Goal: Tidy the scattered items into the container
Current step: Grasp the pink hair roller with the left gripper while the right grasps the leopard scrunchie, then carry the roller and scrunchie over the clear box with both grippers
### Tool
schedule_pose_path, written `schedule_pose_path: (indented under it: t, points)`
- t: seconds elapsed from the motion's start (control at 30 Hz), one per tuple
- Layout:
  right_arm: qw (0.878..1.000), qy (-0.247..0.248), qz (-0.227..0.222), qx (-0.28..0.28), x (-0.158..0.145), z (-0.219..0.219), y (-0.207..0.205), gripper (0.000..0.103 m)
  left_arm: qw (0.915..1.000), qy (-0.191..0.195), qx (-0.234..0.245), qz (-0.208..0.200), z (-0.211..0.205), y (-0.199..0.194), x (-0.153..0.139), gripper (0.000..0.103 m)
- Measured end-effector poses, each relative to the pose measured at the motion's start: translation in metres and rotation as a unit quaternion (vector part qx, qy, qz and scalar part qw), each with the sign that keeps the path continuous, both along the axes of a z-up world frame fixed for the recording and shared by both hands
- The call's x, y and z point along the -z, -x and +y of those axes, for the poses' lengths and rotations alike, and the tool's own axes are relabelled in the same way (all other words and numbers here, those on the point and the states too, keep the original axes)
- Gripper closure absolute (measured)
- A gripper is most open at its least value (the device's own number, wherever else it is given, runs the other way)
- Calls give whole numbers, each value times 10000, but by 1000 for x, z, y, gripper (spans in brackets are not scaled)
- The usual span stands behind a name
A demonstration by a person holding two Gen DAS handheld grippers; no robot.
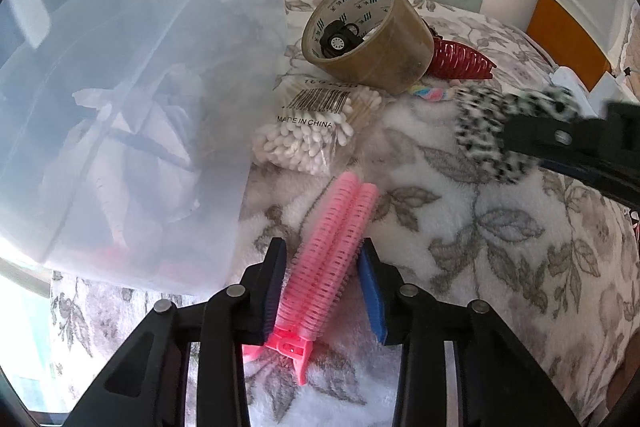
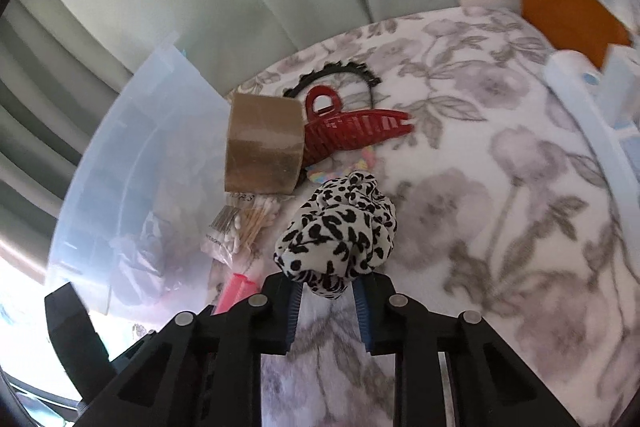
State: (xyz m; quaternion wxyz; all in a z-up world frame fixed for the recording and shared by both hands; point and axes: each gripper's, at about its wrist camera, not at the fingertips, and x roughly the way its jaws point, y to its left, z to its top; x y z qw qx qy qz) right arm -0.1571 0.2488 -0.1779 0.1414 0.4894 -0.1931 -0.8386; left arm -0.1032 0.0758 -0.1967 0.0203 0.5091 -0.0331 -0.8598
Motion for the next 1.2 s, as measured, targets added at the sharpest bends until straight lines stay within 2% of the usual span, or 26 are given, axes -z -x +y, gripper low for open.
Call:
schedule_pose_path:
  t: [0.27, 0.57, 0.9, 1.2]
  points:
    - [9995, 162, -123, 253, -13, 13, -41, 77, 10000, 19, 2, 54, 10, -2, -6, 72]
    - [9991, 212, 267, 243, -46, 15, -70, 77, 9995, -27, 210, 251, 22, -20, -30, 73]
    - [9970, 253, 683, 276, -81, 17, -93, 77, 9969, -144, 509, 586, 26, -49, -71, 73]
    - [9923, 260, 1196, 209, -123, 9, -112, 77, 9899, -226, 586, 1269, 24, -66, -127, 73]
